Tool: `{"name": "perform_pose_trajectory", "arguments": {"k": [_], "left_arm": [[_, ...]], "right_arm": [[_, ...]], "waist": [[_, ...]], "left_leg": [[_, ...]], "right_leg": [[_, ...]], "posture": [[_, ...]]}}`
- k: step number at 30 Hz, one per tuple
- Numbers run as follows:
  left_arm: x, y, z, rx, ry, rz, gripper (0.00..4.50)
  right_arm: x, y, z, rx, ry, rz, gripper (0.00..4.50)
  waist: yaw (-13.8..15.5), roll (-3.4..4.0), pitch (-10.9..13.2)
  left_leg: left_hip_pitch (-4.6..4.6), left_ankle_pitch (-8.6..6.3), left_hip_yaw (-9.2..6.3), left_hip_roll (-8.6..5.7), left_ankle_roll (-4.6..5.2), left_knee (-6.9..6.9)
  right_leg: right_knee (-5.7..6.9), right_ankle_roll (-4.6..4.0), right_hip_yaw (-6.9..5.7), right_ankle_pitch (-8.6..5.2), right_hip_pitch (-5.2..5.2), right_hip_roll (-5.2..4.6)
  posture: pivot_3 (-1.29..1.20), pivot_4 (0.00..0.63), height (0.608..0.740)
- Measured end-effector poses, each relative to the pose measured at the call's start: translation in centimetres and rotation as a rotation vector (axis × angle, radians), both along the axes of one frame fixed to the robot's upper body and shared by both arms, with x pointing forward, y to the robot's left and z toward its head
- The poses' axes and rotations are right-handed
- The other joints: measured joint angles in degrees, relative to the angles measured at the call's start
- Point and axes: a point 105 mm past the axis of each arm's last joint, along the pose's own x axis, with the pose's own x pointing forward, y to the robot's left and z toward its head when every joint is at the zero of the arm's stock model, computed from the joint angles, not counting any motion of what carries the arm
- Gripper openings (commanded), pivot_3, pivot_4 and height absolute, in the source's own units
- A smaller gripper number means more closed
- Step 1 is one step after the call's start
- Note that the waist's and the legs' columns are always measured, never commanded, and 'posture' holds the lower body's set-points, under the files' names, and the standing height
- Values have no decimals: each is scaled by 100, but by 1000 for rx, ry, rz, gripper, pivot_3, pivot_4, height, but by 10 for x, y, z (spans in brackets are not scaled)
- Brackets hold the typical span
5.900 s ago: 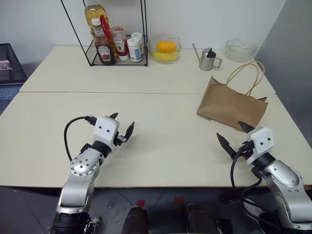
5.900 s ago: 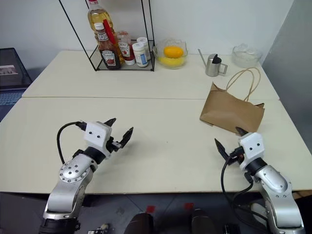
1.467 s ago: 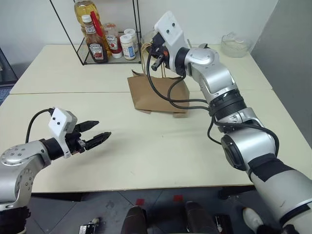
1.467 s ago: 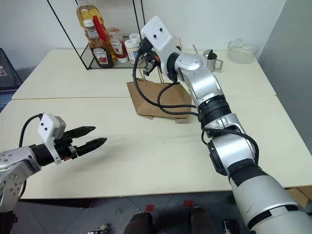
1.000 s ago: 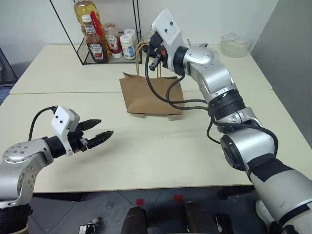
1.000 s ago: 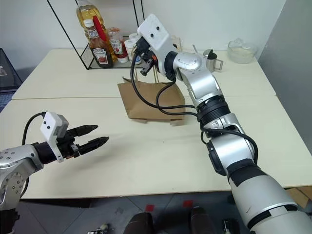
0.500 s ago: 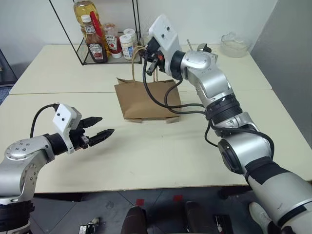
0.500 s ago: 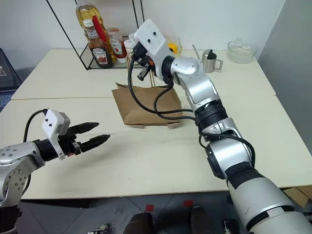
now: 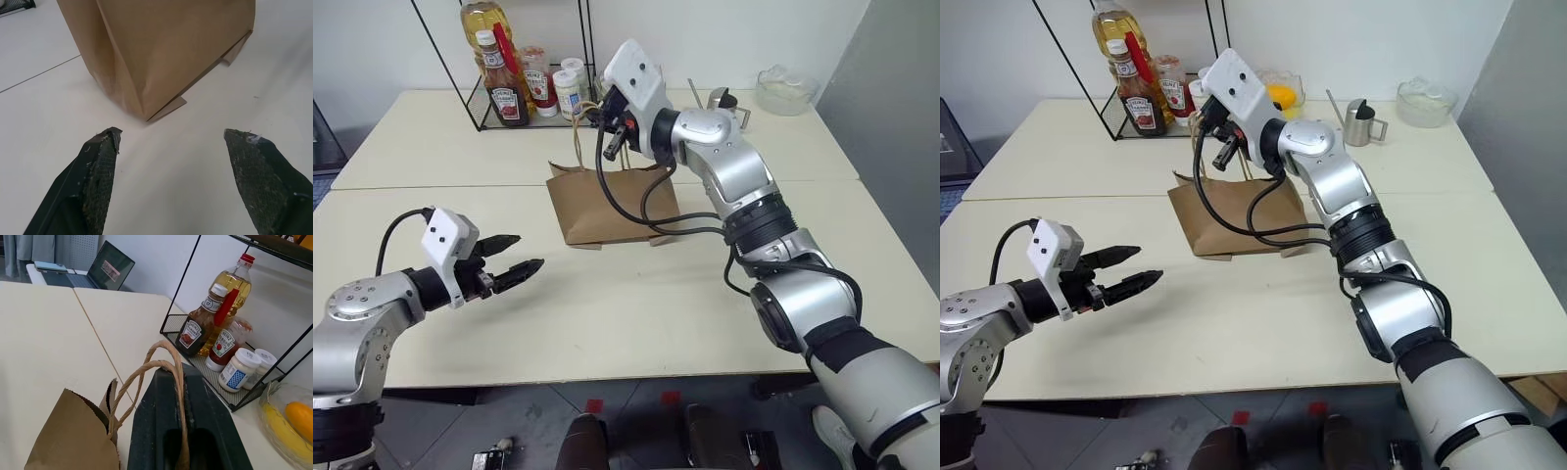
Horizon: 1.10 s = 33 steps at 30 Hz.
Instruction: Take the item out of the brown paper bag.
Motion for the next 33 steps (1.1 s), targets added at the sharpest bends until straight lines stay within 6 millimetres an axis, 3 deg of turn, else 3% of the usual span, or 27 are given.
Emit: {"name": "perform_pose_trajectory", "arguments": {"k": [4, 9, 14, 21, 27, 33], "left_arm": [[2, 0, 2, -2, -6, -1, 3600], [4, -3, 9, -5, -30, -17, 3600], [4, -11, 18, -2, -63, -41, 3600], [-2, -24, 29, -16, -97, -81, 3600], [-10, -28, 53, -48, -176, -70, 3600], [-18, -31, 77, -103, -224, -56, 3600]], "right_arm": [[2, -6, -6, -11, 22, -21, 941], [0, -14, -3, -19, 17, -29, 2657], [1, -34, -14, -41, 48, -58, 4423], [-10, -51, -16, -67, 60, -54, 4469], [-23, -57, -20, -67, 88, -1, 4469], [-47, -80, -30, -76, 156, 50, 4469]], "waist": [[0, 0, 0], [6, -1, 0], [16, -3, -2], [22, -3, -2], [24, -4, -2], [50, -5, -1]], "left_leg": [[0, 0, 1, 0, 0, 0], [0, 0, -1, 0, 0, 1], [0, 0, 0, 0, 0, 2], [0, 0, -1, 0, 0, 2], [-1, 0, -2, -1, 0, 4], [-1, 0, -8, -2, 0, 6]], "right_leg": [[0, 0, 1, 0, 0, 0], [0, 0, -1, 0, 1, 0], [0, 0, 0, 0, 2, 0], [-1, 0, 0, 0, 1, 0], [-1, 0, 1, 0, 3, 0], [-3, 0, -3, 0, 8, 0]], "posture": [[0, 150, 740], [0, 150, 740], [0, 150, 740], [0, 150, 740], [0, 150, 740], [0, 150, 740]]}}
